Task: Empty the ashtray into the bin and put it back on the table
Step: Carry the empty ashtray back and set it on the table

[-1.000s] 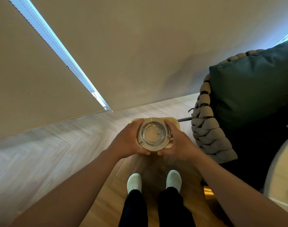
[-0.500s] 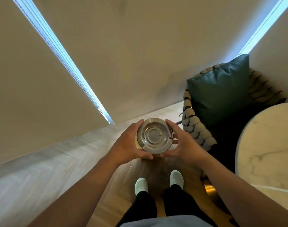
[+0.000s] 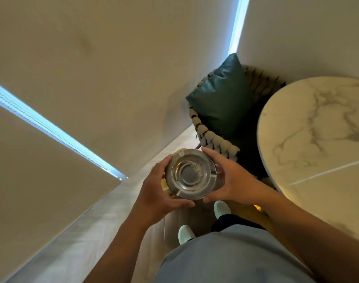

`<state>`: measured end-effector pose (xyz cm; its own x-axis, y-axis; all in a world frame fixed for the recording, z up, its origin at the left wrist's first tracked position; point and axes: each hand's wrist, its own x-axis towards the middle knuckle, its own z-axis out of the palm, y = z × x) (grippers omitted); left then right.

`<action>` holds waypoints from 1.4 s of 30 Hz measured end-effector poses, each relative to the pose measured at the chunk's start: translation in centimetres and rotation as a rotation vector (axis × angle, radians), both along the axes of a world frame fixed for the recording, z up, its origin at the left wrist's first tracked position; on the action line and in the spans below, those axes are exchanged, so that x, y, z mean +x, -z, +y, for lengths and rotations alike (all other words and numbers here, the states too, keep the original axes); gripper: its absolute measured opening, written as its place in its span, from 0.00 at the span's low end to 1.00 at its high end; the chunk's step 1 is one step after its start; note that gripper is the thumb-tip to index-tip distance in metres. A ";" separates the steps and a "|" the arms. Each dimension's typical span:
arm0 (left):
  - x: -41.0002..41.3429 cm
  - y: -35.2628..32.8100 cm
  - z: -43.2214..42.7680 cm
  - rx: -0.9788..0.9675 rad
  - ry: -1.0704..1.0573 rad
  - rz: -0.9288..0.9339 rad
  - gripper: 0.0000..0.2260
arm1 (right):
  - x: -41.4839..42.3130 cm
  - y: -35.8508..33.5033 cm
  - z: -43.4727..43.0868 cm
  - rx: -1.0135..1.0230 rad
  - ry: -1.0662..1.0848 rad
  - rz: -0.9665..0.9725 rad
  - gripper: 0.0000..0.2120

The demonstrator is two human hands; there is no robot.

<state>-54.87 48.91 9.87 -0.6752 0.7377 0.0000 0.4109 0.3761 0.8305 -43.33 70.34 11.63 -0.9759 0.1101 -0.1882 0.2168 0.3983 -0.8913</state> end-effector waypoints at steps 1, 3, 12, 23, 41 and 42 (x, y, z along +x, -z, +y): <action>0.2 -0.3 0.6 0.014 0.038 0.008 0.49 | 0.9 -0.2 0.1 0.006 0.035 0.002 0.53; 0.5 -0.9 1.4 0.026 0.091 0.014 0.48 | 2.2 -0.3 0.2 0.015 0.080 0.000 0.55; 4.3 -2.4 8.7 -0.020 0.321 0.000 0.48 | 10.6 -0.6 3.4 0.030 0.342 0.014 0.58; 16.7 -2.1 20.0 -0.018 0.605 -0.019 0.46 | 27.3 -1.8 8.7 -0.029 0.661 0.023 0.60; 29.2 -2.4 31.4 -0.015 0.818 -0.004 0.49 | 41.3 -1.2 15.9 0.006 0.812 0.011 0.60; 29.0 -2.4 32.2 -0.015 0.823 0.000 0.49 | 41.1 -1.1 16.6 0.008 0.817 0.003 0.60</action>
